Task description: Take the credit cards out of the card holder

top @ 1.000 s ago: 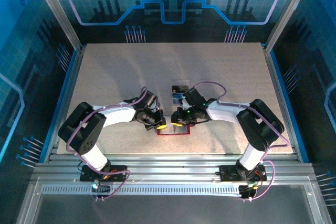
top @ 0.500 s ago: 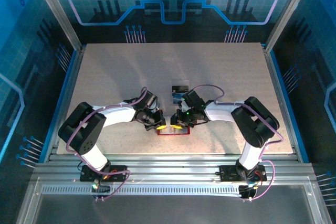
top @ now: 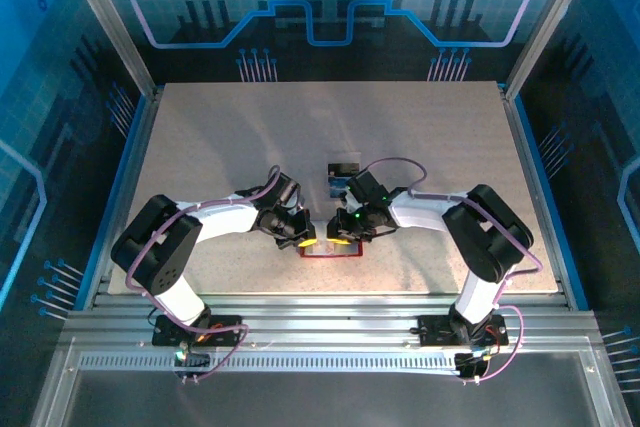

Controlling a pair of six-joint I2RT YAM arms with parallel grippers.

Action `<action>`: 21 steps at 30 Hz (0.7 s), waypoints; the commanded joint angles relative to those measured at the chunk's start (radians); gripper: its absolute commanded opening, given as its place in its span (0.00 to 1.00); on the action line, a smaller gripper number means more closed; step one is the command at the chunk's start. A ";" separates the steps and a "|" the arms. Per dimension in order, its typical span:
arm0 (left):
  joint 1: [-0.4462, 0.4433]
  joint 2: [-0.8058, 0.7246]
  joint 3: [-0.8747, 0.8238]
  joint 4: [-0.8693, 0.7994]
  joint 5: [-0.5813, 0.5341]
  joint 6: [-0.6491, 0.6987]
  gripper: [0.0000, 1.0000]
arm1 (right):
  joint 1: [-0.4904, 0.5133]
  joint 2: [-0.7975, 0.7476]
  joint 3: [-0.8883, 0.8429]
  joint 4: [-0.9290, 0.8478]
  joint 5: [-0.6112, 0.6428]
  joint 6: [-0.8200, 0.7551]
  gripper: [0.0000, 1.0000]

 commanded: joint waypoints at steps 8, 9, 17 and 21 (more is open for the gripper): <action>0.010 -0.053 0.020 -0.094 -0.055 0.056 0.01 | 0.011 -0.064 0.007 -0.039 0.029 -0.007 0.20; 0.012 -0.053 0.022 -0.100 -0.058 0.060 0.01 | 0.010 -0.069 0.006 -0.039 0.029 -0.006 0.20; 0.014 -0.032 0.032 -0.092 -0.063 0.064 0.01 | 0.000 -0.091 0.002 -0.030 0.032 0.001 0.20; 0.014 -0.017 0.029 -0.085 -0.062 0.066 0.01 | -0.007 -0.091 -0.029 -0.021 0.030 0.003 0.20</action>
